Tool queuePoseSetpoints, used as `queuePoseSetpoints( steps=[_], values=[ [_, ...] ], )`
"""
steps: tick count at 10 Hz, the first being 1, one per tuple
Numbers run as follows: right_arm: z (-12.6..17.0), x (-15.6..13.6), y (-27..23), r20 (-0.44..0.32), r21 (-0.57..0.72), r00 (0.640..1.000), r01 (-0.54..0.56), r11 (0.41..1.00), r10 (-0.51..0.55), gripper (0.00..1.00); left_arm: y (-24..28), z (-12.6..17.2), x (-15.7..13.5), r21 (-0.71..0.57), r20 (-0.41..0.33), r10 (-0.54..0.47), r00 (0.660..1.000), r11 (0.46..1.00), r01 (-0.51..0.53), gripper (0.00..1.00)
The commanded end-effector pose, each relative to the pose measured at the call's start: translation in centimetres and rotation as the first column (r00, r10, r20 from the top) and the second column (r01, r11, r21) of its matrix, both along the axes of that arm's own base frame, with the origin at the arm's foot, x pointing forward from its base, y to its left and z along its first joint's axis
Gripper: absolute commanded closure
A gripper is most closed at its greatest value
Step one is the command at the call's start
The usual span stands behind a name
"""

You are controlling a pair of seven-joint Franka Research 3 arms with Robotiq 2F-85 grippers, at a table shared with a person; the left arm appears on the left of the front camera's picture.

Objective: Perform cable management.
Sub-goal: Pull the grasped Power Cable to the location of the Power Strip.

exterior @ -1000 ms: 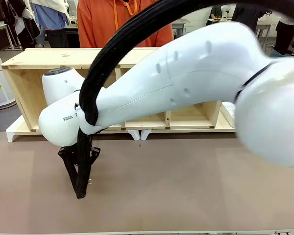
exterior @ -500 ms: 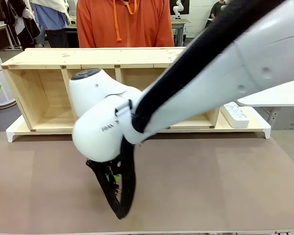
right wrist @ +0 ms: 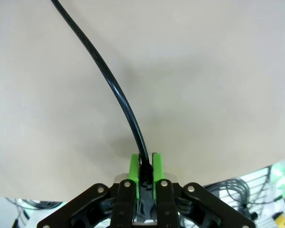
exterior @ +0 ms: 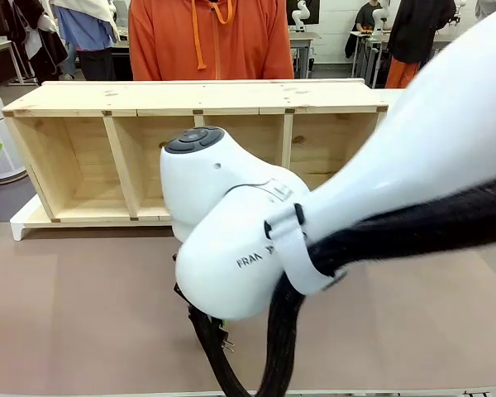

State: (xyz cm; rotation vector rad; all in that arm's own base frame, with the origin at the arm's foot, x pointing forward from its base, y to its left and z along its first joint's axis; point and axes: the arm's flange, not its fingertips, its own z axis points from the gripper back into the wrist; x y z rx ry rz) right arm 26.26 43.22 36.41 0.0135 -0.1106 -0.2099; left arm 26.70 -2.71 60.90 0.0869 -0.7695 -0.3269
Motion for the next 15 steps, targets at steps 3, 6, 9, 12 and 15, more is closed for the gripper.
queuePoseSetpoints(
  steps=[3, 6, 9, 12, 15],
  values=[
    [0.0, 0.7, 0.7, -0.012, -0.019, 1.0, -0.026, 0.999, 0.026, 0.86, 0.0, 0.0, 0.0, 0.002, 0.001, 0.002, 1.0, 1.0, -0.002, 0.0],
    [0.0, 0.7, 0.7, -0.012, -0.019, 1.0, -0.026, 0.999, 0.026, 0.86, 0.0, 0.0, 0.0, 0.002, 0.001, 0.002, 1.0, 1.0, -0.002, 0.0],
    [0.5, -1.0, -3.7, -0.014, -0.058, 0.999, 0.05, 0.997, -0.051, 0.86, 0.0, 0.0, 0.0, 0.002, 0.001, 0.002, 1.0, 1.0, -0.002, 0.0],
    [1.7, -1.8, -9.8, -0.04, -0.052, 0.989, 0.139, 0.989, -0.141, 0.86, 0.0, 0.0, 0.0, 0.002, 0.001, 0.002, 1.0, 1.0, -0.002, 0.0],
    [2.7, -2.3, -14.2, -0.022, -0.015, 0.974, 0.224, 0.974, -0.224, 0.86, 0.0, 0.0, 0.0, 0.002, 0.001, 0.002, 1.0, 1.0, -0.002, 0.0]
  ],
)
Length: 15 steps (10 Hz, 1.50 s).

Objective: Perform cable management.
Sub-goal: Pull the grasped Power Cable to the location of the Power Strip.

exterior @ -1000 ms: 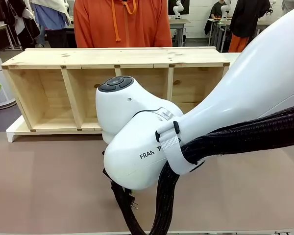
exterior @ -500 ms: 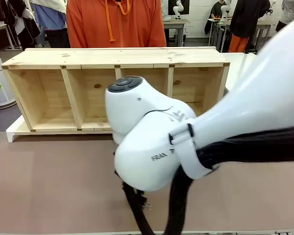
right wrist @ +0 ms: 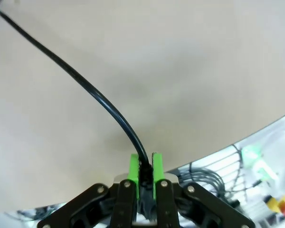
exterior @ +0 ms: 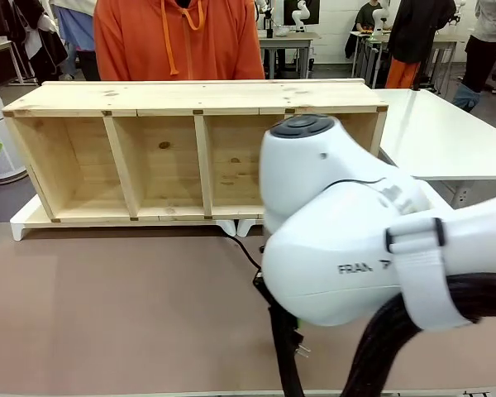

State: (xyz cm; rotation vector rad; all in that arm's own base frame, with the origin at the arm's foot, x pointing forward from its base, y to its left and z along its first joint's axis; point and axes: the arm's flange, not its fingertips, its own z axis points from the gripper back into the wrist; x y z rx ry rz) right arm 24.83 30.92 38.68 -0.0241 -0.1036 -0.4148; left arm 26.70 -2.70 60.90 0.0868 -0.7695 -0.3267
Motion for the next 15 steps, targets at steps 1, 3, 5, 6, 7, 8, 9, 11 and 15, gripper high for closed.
queuePoseSetpoints(
  steps=[1, 3, 5, 6, 7, 8, 9, 11, 15],
  values=[
    [0.8, -0.7, -3.8, 0.001, 0.029, 0.998, 0.063, 0.998, -0.063, 0.86, 0.0, 0.0, 0.0, 0.003, 0.001, 0.001, 1.0, 1.0, -0.001, 0.0],
    [1.6, -0.3, -7.4, 0.016, 0.056, 0.991, 0.132, 0.99, -0.133, 0.86, 0.0, 0.0, 0.0, 0.003, 0.001, 0.001, 1.0, 1.0, -0.001, 0.0],
    [2.7, 0.4, -11.0, 0.038, 0.088, 0.978, 0.199, 0.976, -0.203, 0.86, 0.0, 0.0, 0.0, 0.003, 0.001, 0.001, 1.0, 1.0, -0.001, 0.0],
    [3.2, 0.9, -12.4, 0.045, 0.101, 0.973, 0.223, 0.97, -0.228, 0.86, 0.0, 0.0, 0.0, 0.003, 0.001, 0.001, 1.0, 1.0, -0.001, 0.0],
    [3.6, 1.6, -13.9, 0.048, 0.111, 0.968, 0.241, 0.964, -0.247, 0.86, 0.0, 0.0, 0.0, 0.003, 0.001, 0.001, 1.0, 1.0, -0.001, 0.0],
    [3.9, 2.3, -15.2, 0.071, 0.112, 0.967, 0.237, 0.965, -0.246, 0.86, 0.0, 0.0, 0.0, 0.003, 0.001, 0.001, 1.0, 1.0, -0.001, 0.0],
    [4.4, 3.1, -16.6, 0.109, 0.1, 0.965, 0.229, 0.968, -0.24, 0.86, 0.0, 0.0, 0.0, 0.003, 0.001, 0.001, 1.0, 1.0, -0.001, 0.0],
    [5.1, 4.6, -18.1, 0.174, 0.007, 0.97, 0.174, 0.985, -0.173, 0.86, 0.0, 0.0, 0.0, 0.003, 0.001, 0.001, 1.0, 1.0, -0.001, 0.0],
    [6.7, 6.8, -19.3, 0.196, -0.171, 0.972, 0.167, 0.971, -0.132, 0.86, 0.0, 0.0, 0.0, 0.003, 0.001, 0.001, 1.0, 1.0, -0.001, 0.0]
  ],
)
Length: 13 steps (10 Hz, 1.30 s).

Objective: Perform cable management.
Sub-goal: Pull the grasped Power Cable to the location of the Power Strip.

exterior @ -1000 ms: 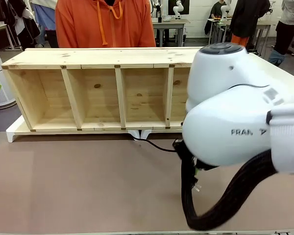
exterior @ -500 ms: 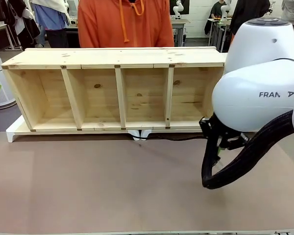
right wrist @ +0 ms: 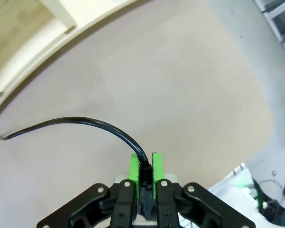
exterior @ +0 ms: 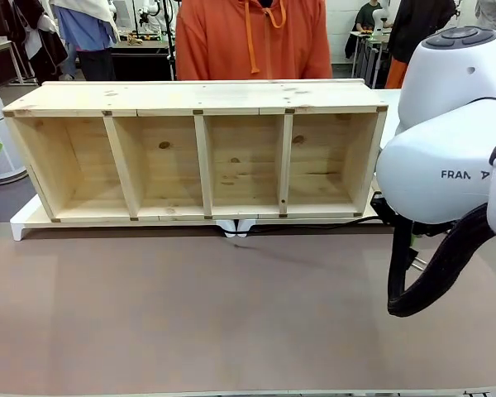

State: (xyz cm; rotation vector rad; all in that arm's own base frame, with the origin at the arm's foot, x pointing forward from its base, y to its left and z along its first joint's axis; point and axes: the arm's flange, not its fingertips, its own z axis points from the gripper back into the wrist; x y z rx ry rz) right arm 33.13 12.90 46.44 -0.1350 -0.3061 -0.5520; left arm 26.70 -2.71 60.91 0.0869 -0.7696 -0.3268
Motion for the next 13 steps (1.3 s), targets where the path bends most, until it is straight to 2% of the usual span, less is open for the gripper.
queuePoseSetpoints(
  steps=[1, 2, 3, 8, 10, 12, 13],
  values=[
    [-0.8, -1.3, -1.5, 0.015, -0.057, 1.0, 0.02, 0.998, -0.019, 0.86, 0.0, 0.0, 0.0, 0.003, 0.001, 0.001, 1.0, 1.0, -0.001, 0.0],
    [-0.8, -1.4, -1.3, 0.048, -0.05, 0.998, 0.041, 0.998, -0.039, 0.86, 0.0, 0.0, 0.0, 0.003, 0.001, 0.001, 1.0, 1.0, -0.001, 0.0],
    [0.0, 0.1, -0.4, 0.003, -0.02, 1.0, 0.005, 1.0, -0.005, 0.86, 0.0, 0.0, 0.0, 0.003, 0.001, 0.001, 1.0, 1.0, -0.001, 0.0],
    [0.2, 0.1, -0.5, 0.01, -0.028, 1.0, 0.008, 1.0, -0.007, 0.86, 0.0, 0.0, 0.0, 0.003, 0.001, 0.001, 1.0, 1.0, -0.001, 0.0],
    [-0.2, 1.8, -5.4, 0.035, -0.118, 0.999, 0.032, 0.993, -0.028, 0.86, 0.0, 0.0, 0.0, 0.003, 0.001, 0.001, 1.0, 1.0, -0.001, 0.0],
    [0.7, 2.7, -8.0, 0.058, -0.104, 0.998, -0.033, 0.994, 0.04, 0.86, 0.0, 0.0, 0.0, 0.003, 0.001, 0.001, 1.0, 1.0, -0.001, 0.0],
    [1.3, 3.2, -9.0, 0.061, -0.084, 0.997, -0.036, 0.996, 0.041, 0.86, 0.0, 0.0, 0.0, 0.003, 0.001, 0.001, 1.0, 1.0, -0.001, 0.0]
  ],
)
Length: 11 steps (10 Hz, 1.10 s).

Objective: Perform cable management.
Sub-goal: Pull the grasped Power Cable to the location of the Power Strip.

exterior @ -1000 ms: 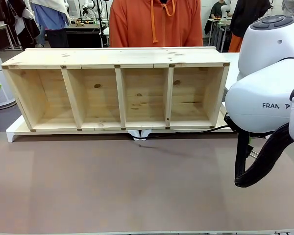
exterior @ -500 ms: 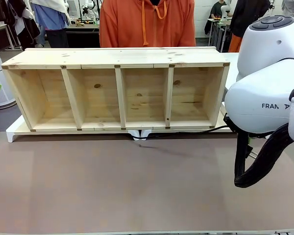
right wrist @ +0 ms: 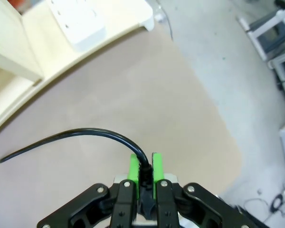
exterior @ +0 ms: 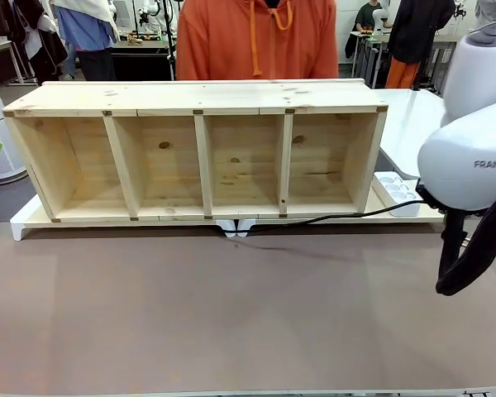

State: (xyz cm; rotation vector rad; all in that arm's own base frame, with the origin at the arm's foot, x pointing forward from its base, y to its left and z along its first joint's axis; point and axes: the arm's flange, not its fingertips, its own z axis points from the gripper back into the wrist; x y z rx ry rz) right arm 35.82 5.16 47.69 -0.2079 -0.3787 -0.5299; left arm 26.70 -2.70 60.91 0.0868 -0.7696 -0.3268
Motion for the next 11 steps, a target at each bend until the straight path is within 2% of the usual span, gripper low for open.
queuePoseSetpoints(
  steps=[1, 2, 5, 9, 11],
  values=[
    [0.6, 1.0, -2.1, 0.012, 0.034, 0.998, -0.058, 0.998, 0.058, 0.86, 0.0, 0.0, 0.0, 0.003, 0.001, 0.001, 1.0, 1.0, -0.001, 0.0],
    [1.3, 1.7, -3.0, 0.022, 0.054, 0.996, -0.089, 0.995, 0.088, 0.86, 0.0, 0.0, 0.0, 0.003, 0.001, 0.001, 1.0, 1.0, -0.001, 0.0],
    [4.2, 4.8, -5.5, 0.09, 0.08, 0.993, -0.089, 0.993, 0.082, 0.86, 0.0, 0.0, 0.0, 0.003, 0.001, 0.001, 1.0, 1.0, -0.001, 0.0],
    [7.5, 10.4, -5.9, 0.199, 0.14, 0.977, -0.11, 0.984, 0.081, 0.86, 0.0, 0.0, 0.0, 0.003, 0.001, 0.001, 1.0, 1.0, -0.001, 0.0],
    [7.7, 12.5, -5.5, 0.197, 0.123, 0.975, -0.13, 0.984, 0.105, 0.86, 0.0, 0.0, 0.0, 0.003, 0.001, 0.001, 1.0, 1.0, -0.001, 0.0]
  ],
)
